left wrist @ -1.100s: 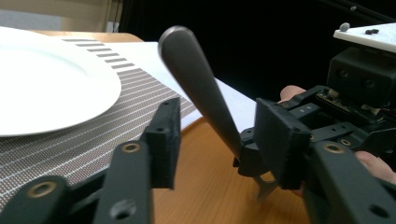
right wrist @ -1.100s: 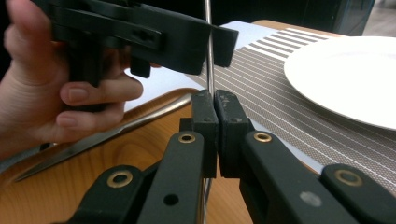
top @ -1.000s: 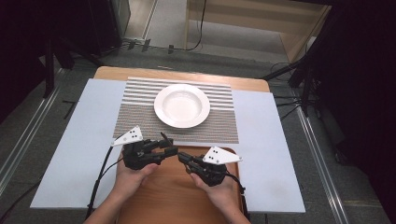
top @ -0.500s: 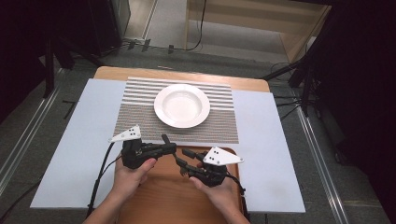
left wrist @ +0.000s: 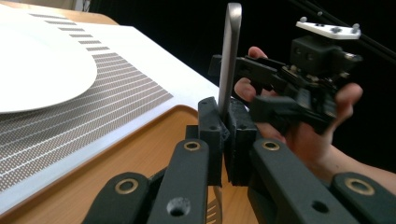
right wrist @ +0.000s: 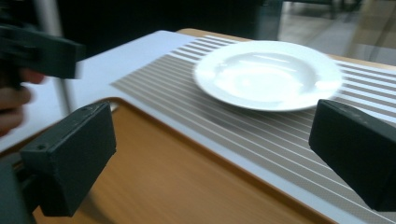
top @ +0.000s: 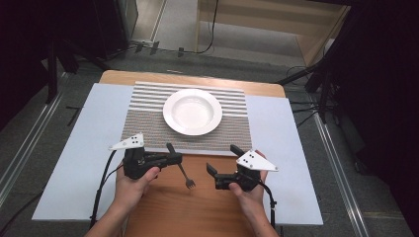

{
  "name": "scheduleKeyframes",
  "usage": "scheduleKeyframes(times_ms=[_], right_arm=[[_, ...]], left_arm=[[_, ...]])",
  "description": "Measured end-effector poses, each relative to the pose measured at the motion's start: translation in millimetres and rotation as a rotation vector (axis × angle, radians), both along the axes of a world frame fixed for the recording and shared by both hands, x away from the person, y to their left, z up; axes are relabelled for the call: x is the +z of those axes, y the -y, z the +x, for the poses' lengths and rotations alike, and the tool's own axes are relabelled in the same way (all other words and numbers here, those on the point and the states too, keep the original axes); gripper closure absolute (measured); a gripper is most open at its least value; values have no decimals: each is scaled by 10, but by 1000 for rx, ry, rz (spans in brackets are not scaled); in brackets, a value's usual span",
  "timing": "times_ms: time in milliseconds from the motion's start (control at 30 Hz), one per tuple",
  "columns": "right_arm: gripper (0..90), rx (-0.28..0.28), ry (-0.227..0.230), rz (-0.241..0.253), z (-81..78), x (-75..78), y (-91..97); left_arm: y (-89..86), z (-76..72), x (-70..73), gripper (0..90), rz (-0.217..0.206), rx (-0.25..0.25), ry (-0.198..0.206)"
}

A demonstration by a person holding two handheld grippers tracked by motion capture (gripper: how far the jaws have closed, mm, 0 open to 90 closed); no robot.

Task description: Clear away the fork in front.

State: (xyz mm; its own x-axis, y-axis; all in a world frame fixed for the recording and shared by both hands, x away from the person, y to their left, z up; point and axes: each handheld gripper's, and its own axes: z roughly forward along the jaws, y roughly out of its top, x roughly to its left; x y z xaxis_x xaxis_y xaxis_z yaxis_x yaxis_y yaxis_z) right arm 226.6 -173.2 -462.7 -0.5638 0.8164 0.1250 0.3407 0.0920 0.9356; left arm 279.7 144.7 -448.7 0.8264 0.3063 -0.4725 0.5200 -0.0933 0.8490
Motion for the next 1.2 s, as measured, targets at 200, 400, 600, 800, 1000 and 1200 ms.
scheduleKeyframes(times_ms=[200,400,600,800,1000,1200], right_arm=[[0,-70,12,4,0,-70,257],[0,-122,30,-8,-23,-104,458],[0,-161,49,-4,-66,-152,661],[0,-198,46,-6,-113,-186,855],[0,-237,44,-13,-198,-237,1064],[0,-283,43,-14,-274,-262,1255]], left_arm=[[-53,-16,6,847,2,-23,-16],[-112,-46,23,847,13,-20,-18],[-207,-62,31,847,18,-13,-31],[-298,-89,33,847,19,-6,-42],[-385,-127,15,847,31,-4,-67],[-461,-145,-2,847,19,-6,-91]])
